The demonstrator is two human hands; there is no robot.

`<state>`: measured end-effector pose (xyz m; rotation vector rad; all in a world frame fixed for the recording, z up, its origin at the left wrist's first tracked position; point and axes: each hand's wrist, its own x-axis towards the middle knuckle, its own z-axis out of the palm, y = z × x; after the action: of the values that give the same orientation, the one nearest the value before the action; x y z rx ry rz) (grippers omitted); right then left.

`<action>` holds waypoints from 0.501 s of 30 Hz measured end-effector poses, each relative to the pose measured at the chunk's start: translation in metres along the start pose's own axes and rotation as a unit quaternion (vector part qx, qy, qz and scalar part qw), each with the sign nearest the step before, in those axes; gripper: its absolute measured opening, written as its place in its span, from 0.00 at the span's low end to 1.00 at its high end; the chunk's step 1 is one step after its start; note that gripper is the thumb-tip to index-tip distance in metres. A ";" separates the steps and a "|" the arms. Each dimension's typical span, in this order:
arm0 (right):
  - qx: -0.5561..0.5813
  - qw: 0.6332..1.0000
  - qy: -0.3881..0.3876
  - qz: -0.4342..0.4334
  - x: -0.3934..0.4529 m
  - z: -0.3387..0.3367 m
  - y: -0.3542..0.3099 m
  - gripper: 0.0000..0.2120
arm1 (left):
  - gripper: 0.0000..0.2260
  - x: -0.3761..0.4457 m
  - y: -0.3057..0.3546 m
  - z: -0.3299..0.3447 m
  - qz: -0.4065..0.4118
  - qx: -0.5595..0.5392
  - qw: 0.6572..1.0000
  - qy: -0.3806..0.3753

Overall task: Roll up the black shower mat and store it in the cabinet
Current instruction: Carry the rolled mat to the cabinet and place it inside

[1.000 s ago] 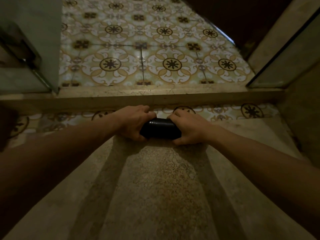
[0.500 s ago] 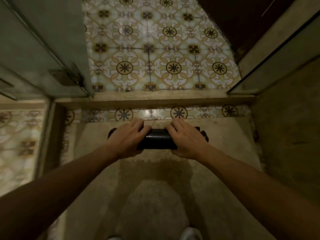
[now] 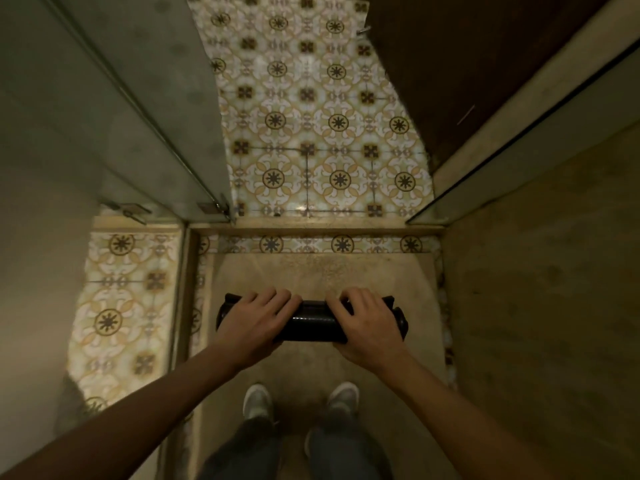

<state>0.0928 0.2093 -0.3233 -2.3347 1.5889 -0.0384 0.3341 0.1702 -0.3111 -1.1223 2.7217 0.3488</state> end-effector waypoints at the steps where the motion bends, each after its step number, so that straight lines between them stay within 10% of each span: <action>1: -0.001 1.000 0.005 0.001 -0.007 -0.014 -0.006 0.31 | 0.33 -0.008 0.007 -0.015 -0.002 -0.001 1.000 0.000; 15: -0.009 1.000 -0.024 -0.007 -0.109 -0.132 -0.056 0.30 | 0.31 -0.085 0.102 -0.132 -0.032 -0.027 0.998 -0.048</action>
<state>0.0757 0.2950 -0.1664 -2.3419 1.5568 0.0274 0.3120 0.2600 -0.1484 -1.1711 2.6020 0.4575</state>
